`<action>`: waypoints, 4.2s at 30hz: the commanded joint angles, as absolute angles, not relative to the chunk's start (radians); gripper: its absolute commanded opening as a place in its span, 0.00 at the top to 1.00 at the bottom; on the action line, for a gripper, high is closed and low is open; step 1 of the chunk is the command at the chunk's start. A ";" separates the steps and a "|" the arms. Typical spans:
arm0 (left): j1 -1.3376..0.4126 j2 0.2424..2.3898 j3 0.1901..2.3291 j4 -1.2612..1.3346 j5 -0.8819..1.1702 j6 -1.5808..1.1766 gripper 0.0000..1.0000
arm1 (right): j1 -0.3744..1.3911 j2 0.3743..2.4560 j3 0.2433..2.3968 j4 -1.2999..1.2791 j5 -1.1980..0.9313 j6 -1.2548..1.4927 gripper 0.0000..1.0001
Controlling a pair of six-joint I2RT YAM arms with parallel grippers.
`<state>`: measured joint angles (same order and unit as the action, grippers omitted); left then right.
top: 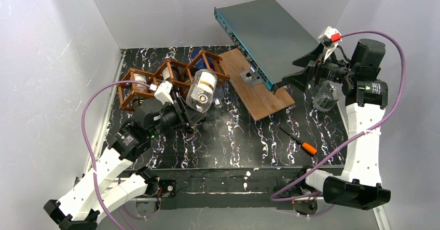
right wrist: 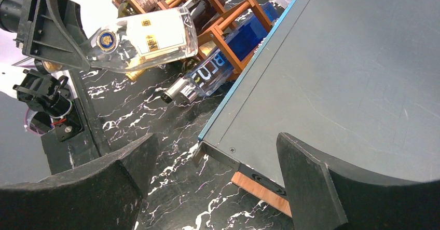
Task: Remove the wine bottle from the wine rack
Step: Pick up the wine bottle from the wine rack, then place the wine bottle at the center of the board.
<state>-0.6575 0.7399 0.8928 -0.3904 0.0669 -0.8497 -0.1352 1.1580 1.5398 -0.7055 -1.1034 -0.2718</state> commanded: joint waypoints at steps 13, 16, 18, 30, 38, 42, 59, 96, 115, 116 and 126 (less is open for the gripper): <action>-0.746 0.682 0.909 -0.144 0.150 -0.880 1.00 | -0.132 1.108 1.500 -0.745 -1.129 -0.330 0.06; -0.773 0.686 0.903 -0.145 0.146 -0.889 1.00 | -0.132 1.098 1.493 -0.765 -1.129 -0.353 0.06; -0.790 0.691 0.900 -0.148 0.147 -0.897 1.00 | -0.132 1.090 1.487 -0.778 -1.130 -0.368 0.06; -0.864 0.699 0.857 -0.165 0.159 -0.954 1.00 | -0.132 1.029 1.426 -0.887 -1.132 -0.486 0.05; -0.899 0.707 0.833 -0.167 0.170 -0.996 1.00 | -0.132 0.999 1.403 -1.013 -1.132 -0.647 0.03; -0.909 0.717 0.823 -0.167 0.181 -1.016 1.00 | -0.131 0.987 1.395 -1.062 -1.138 -0.711 0.02; -0.933 0.792 0.807 -0.166 0.246 -1.093 1.00 | -0.132 0.945 1.269 -1.222 -1.164 -1.044 0.02; -0.946 1.207 1.052 -0.292 0.427 -1.456 0.92 | 0.054 0.959 0.901 -1.240 -1.267 -1.501 0.02; -0.966 1.403 1.204 -0.297 0.484 -1.479 0.80 | 0.201 0.983 0.774 -0.947 -1.164 -1.403 0.02; -0.966 1.409 1.210 -0.298 0.487 -1.479 0.79 | 0.203 0.981 0.771 -0.928 -1.154 -1.386 0.02; -0.968 1.476 1.260 -0.290 0.511 -1.482 0.76 | 0.230 0.987 0.756 -0.738 -1.065 -1.221 0.02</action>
<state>-0.9634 1.5009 1.1660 -0.4152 0.4343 -1.4902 0.2127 0.9886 0.7696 -0.8650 -1.1000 -1.3243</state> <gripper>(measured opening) 0.443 0.984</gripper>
